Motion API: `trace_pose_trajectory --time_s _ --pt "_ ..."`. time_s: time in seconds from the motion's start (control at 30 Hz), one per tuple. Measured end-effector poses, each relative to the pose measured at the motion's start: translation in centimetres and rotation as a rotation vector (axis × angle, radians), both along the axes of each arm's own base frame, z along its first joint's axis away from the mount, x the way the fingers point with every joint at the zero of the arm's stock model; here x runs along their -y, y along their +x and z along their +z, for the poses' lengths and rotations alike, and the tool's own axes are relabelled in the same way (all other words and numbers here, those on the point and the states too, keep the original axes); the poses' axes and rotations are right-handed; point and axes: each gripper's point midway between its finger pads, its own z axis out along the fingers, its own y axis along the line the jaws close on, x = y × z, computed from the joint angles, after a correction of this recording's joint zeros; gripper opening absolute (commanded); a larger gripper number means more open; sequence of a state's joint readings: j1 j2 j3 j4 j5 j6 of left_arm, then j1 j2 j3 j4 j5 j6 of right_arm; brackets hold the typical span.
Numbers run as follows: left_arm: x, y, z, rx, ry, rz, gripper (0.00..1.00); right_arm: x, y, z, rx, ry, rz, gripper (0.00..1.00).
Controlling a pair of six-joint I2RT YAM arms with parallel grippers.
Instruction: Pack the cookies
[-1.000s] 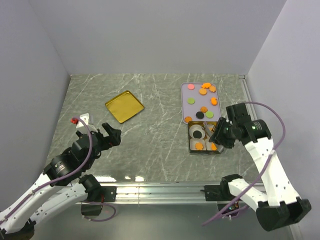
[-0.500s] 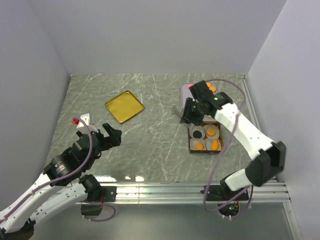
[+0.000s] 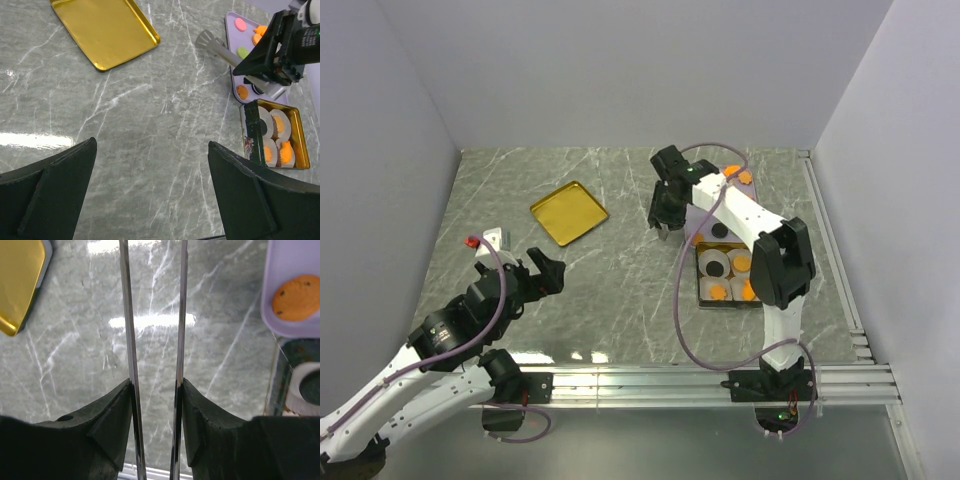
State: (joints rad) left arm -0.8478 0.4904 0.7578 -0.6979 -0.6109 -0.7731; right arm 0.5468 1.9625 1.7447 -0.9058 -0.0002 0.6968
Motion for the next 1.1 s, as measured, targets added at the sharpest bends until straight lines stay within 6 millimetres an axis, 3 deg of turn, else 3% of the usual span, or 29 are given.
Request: trace_pose_trajectory --time_s 0.57,0.63,0.7,1.1 --pt "0.6 0.5 -0.9 -0.027 0.042 -0.001 0.99 -1.4 -1.3 -8.3 -0.152 -0.093 0.051 0.66" --pt "0.7 0.6 -0.8 -0.023 0.038 0.000 0.99 -1.4 -1.3 -8.5 -0.155 -0.096 0.054 0.73" --pt "0.7 0.7 -0.7 -0.019 0.036 0.003 0.99 -1.4 -1.3 -8.5 -0.154 -0.095 0.056 0.93" --pt "0.8 1.7 -2.5 -0.067 0.124 0.040 1.00 -1.4 -1.4 -8.5 -0.154 -0.096 0.084 0.96"
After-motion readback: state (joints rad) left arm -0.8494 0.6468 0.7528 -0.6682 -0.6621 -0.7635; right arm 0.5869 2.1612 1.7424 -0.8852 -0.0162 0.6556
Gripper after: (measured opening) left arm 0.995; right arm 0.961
